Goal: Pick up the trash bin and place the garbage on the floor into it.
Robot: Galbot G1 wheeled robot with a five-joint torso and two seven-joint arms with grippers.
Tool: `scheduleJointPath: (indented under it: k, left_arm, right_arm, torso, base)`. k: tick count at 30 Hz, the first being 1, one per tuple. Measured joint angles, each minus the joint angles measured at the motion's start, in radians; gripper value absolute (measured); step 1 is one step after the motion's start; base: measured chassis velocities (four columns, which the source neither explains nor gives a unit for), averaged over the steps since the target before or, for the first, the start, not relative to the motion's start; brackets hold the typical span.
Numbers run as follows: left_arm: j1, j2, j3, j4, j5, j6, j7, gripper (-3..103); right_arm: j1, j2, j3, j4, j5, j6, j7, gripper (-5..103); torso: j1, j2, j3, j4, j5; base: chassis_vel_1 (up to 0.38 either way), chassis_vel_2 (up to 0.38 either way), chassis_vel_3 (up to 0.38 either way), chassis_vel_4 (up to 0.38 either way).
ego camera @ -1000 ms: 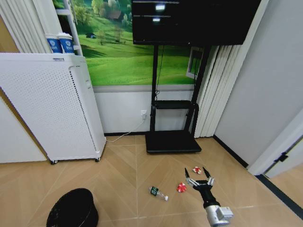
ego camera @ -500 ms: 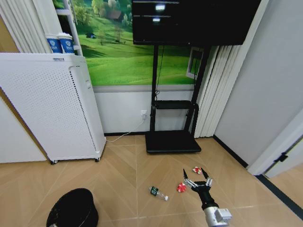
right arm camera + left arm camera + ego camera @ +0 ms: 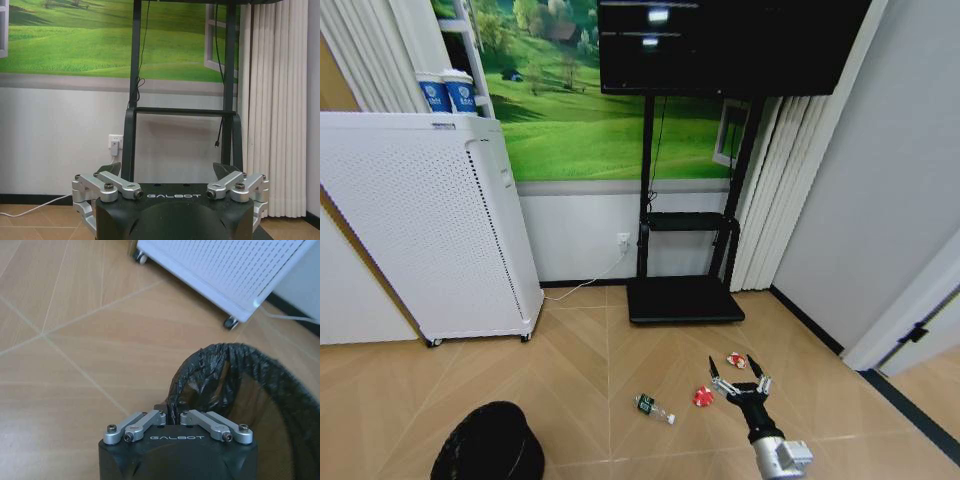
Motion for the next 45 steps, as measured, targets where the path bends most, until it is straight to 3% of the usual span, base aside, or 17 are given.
scheduleJointPath:
  k: [2,3,5,6,7,8,10,11,13,14,16,27,41,45]
  left_arm:
    - [0.003,0.0,-0.017,-0.004,0.053,-0.105,0.098,7]
    - [0.003,0.0,-0.017,-0.004,0.053,-0.105,0.098,7]
    - [0.0,0.004,-0.041,-0.004,0.156,-0.22,0.183,7]
    - [0.0,0.004,-0.041,-0.004,0.156,-0.22,0.183,7]
    - [-0.009,0.01,-0.057,-0.001,0.235,-0.282,0.219,7]
    - [-0.009,0.01,-0.057,-0.001,0.235,-0.282,0.219,7]
    - [-0.025,0.024,-0.086,0.001,0.356,-0.382,0.262,7]
    - [-0.025,0.024,-0.086,0.001,0.356,-0.382,0.262,7]
    - [-0.037,0.036,-0.099,-0.002,0.429,-0.46,0.283,7]
    - [-0.037,0.036,-0.099,-0.002,0.429,-0.46,0.283,7]
    - [-0.04,0.039,-0.104,-0.012,0.466,-0.512,0.303,7]
    - [-0.023,0.022,-0.094,-0.015,0.494,-0.552,0.336,7]
    - [-0.024,0.017,-0.085,0.004,0.495,-0.579,0.323,7]
    - [-0.027,0.016,-0.071,0.001,0.494,-0.585,0.32,7]
  right_arm:
    - [-0.001,0.001,0.001,-0.004,0.0,0.0,0.003,100]
    - [-0.001,0.001,0.001,-0.004,0.0,0.0,0.003,100]
    - [-0.002,0.006,-0.005,-0.012,-0.01,0.0,0.029,100]
    - [-0.002,0.006,-0.005,-0.012,-0.01,0.0,0.029,100]
    - [-0.002,0.01,-0.017,-0.019,-0.021,0.0,0.06,100]
    - [-0.002,0.01,-0.017,-0.019,-0.021,0.0,0.06,100]
    - [-0.001,0.008,-0.059,-0.047,-0.047,0.0,0.089,100]
    - [-0.001,0.008,-0.059,-0.047,-0.047,0.0,0.089,100]
    - [0.014,-0.011,-0.106,-0.085,-0.081,-0.001,0.101,100]
    - [0.014,-0.011,-0.106,-0.085,-0.081,-0.001,0.101,100]
    - [0.035,-0.024,-0.119,-0.112,-0.112,-0.022,0.116,100]
    - [0.011,-0.02,-0.11,-0.113,-0.127,-0.036,0.105,100]
    - [0.005,-0.01,-0.118,-0.116,-0.14,-0.027,0.086,100]
    - [0.033,-0.013,-0.142,-0.148,-0.141,-0.035,0.148,100]
  torso:
    - [0.0,0.0,0.0,-0.0003,0.0001]
    - [0.0,0.0,0.0,-0.0003,0.0001]
    - [0.0,0.0,0.0,0.0,0.0003]
    - [0.0,0.0,0.0,0.0,0.0003]
    - [0.0,0.0,0.0,-0.0004,0.0003]
    - [0.0,0.0,0.0,-0.0004,0.0003]
    - [0.0,0.0,0.0,-0.0003,0.0002]
    - [0.0,0.0,0.0,-0.0003,0.0002]
    - [0.0,0.0,0.0,-0.0002,0.0003]
    - [0.0,0.0,0.0,-0.0002,0.0003]
    - [0.0,0.0,0.0,0.0,0.0005]
    - [0.0,0.001,0.0,-0.0002,0.0003]
    - [0.0,0.001,0.0,-0.0002,0.0003]
    - [0.0,0.001,0.001,0.0,0.0003]
  base:
    - [0.0,0.0,0.0,0.0]
    - [0.0,0.0,0.0,0.0]
    - [0.0,0.0,0.0,0.0]
    - [0.0,0.0,0.0,0.0]
    - [0.0,0.0,0.0,0.0]
    - [0.0,0.0,0.0,0.0]
    - [0.0,0.0,0.0,0.0]
    - [0.0,0.0,0.0,0.0]
    - [0.0,0.0,0.0,0.0]
    - [0.0,0.0,0.0,0.0]
    - [0.0,0.0,0.0,0.0]
    - [0.0,0.0,0.0,0.0]
    - [0.121,0.107,-0.112,-0.117]
    - [0.285,0.26,-0.257,-0.3]
